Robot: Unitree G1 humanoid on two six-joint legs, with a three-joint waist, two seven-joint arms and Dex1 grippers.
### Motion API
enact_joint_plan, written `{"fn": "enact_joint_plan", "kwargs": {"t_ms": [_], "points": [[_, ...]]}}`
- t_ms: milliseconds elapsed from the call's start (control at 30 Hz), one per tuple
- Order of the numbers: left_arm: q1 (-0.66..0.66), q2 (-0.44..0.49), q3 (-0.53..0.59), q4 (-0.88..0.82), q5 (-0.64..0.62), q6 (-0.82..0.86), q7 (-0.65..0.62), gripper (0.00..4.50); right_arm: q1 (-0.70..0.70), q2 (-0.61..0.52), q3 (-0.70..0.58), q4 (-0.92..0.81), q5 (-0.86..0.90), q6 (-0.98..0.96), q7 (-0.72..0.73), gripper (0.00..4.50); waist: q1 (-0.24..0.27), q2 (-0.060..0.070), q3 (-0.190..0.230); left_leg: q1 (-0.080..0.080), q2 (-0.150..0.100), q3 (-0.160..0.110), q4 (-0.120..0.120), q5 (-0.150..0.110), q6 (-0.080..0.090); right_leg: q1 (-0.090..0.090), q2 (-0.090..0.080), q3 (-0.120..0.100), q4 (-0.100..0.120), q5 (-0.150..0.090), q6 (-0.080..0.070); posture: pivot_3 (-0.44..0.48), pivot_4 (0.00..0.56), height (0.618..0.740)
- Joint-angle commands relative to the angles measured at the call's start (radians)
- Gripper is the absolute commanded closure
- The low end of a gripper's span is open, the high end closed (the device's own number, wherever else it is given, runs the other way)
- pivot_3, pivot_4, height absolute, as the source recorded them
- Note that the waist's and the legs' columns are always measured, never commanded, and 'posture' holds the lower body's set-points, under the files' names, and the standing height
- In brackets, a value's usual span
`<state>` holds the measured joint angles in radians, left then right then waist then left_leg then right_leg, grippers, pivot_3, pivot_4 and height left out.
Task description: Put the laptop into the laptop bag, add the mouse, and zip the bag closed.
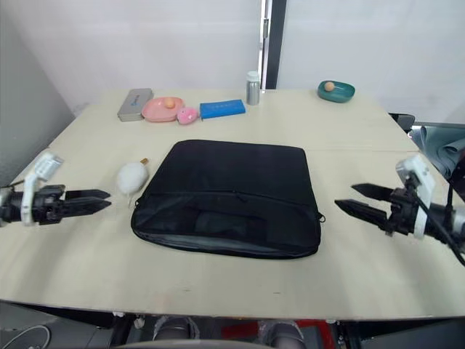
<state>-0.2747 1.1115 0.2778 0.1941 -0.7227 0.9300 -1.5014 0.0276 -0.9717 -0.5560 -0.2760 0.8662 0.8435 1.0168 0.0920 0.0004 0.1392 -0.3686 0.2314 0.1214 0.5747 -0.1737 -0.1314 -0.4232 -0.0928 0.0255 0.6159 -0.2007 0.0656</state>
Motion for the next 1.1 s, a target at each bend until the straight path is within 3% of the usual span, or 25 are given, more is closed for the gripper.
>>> {"fn": "enact_joint_plan", "kwargs": {"t_ms": [33,167,367,400,633,833,1100], "points": [[0.033,0.057,0.087,-0.174,-0.11,0.035,-0.089,0.0,-0.086,0.001,0.033,-0.148,0.096,0.021,-0.027,0.84,-0.001,0.0,0.0,0.0,0.0,0.0,0.0,0.0,0.0,0.0,0.0,0.0,0.0,0.0,0.0,0.0,0.15,0.74],[0.09,0.03,0.092,-0.287,-0.123,-0.021,-0.084,0.0,-0.234,0.078,0.175,-0.185,0.155,0.039,-0.08,2.26,-0.006,0.001,0.0,0.001,0.0,0.001,0.0,0.0,0.0,0.0,0.0,0.001,0.001,0.0,0.0,0.0,0.15,0.74],[0.128,-0.007,0.165,-0.46,-0.229,0.002,-0.026,0.0,-0.376,0.204,0.439,-0.109,0.042,-0.015,-0.058,4.33,-0.006,-0.001,-0.001,-0.002,0.001,0.001,0.001,0.001,0.001,-0.004,0.001,0.0,0.002,0.0,0.0,0.0,0.15,0.74],[0.139,-0.011,0.176,-0.495,-0.245,0.004,-0.017,0.0,-0.389,0.227,0.486,-0.092,0.013,-0.031,-0.048,4.48,-0.006,-0.001,-0.001,-0.002,0.001,0.001,0.001,0.001,0.001,-0.004,0.001,0.0,0.002,0.0,0.0,0.0,0.15,0.74],[0.211,0.006,0.206,-0.584,-0.244,-0.013,0.018,0.0,-0.504,0.341,0.737,0.116,-0.271,-0.182,-0.031,4.48,-0.018,-0.001,-0.001,-0.004,0.0,0.001,0.002,0.0,0.0,-0.005,0.001,0.0,0.005,0.0,-0.001,0.0,0.15,0.74],[0.224,0.015,0.224,-0.513,-0.234,-0.027,0.008,0.0,-0.52,0.373,0.751,0.136,-0.274,-0.205,0.049,4.48,-0.019,-0.001,-0.001,-0.003,0.0,0.0,0.002,0.001,0.0,-0.005,0.001,0.0,0.005,0.0,-0.001,0.0,0.15,0.74],[0.218,0.007,0.191,-0.464,-0.22,-0.046,0.007,0.0,-0.504,0.41,0.668,0.105,-0.177,-0.182,0.084,4.48,-0.019,-0.001,-0.001,-0.003,0.001,0.0,0.004,0.001,0.0,-0.006,0.001,0.001,0.008,0.0,-0.001,0.0,0.15,0.74]]}}
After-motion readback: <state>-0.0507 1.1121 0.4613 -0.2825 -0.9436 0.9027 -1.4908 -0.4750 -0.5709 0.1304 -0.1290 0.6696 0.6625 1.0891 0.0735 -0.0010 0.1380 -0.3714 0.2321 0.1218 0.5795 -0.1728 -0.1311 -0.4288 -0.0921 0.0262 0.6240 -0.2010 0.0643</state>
